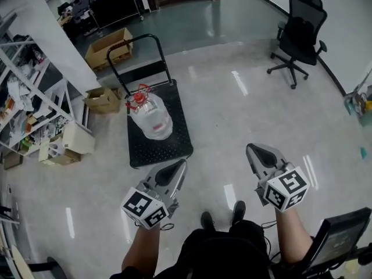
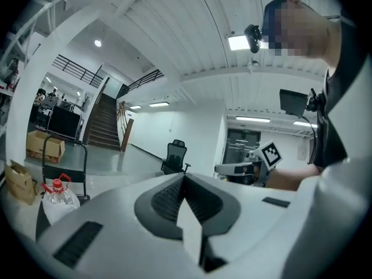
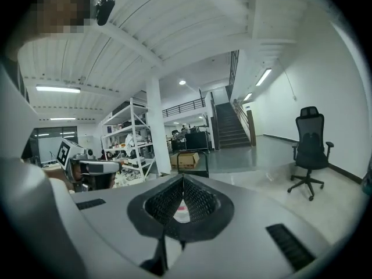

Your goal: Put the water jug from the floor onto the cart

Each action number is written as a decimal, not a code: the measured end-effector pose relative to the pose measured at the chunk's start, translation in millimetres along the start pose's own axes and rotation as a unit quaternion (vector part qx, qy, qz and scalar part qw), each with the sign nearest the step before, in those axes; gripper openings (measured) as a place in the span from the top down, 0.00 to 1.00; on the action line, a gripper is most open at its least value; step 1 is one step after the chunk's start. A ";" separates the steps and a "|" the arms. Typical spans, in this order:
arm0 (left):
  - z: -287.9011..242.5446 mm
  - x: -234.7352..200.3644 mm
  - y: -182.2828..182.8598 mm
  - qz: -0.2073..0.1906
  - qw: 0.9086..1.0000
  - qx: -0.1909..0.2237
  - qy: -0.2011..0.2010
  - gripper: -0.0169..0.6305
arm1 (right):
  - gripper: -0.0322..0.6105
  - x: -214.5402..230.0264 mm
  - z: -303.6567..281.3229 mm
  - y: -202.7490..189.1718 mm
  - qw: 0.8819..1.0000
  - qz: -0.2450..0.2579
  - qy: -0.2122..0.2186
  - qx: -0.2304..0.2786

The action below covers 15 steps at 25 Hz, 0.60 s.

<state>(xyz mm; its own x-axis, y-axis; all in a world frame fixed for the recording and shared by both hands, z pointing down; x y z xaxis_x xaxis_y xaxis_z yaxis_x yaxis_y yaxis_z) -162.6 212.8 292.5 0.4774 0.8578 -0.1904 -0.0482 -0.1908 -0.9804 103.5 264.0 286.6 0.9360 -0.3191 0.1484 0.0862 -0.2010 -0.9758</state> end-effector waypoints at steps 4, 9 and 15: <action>33.1 30.0 0.6 -0.002 1.000 0.008 -0.012 0.97 | 0.95 -29.8 44.8 -7.3 1.000 0.004 -0.018 0.003; 62.7 98.6 -6.8 0.007 1.000 0.013 -0.019 0.97 | 0.95 -47.0 105.8 -19.1 1.000 -0.001 -0.010 0.013; 84.8 205.9 -17.8 -0.005 1.000 0.009 -0.006 0.97 | 0.95 -58.3 202.0 -33.5 0.999 0.010 0.019 0.027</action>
<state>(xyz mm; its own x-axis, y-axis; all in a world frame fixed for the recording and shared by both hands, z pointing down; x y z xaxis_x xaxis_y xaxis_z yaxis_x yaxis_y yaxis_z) -137.9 433.2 266.5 0.4670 0.8656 -0.1805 -0.0599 -0.1727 -0.9832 115.0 476.4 278.2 0.9240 -0.3581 0.1340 0.0867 -0.1450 -0.9856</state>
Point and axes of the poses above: the fingertips, and each gripper's own axes: z backward along the fingers, x to its right, y out of its top, the point moved 7 cm from there along z, backward along the fingers, and after that the axes turned 4 degrees about x, right-handed, at the moved point
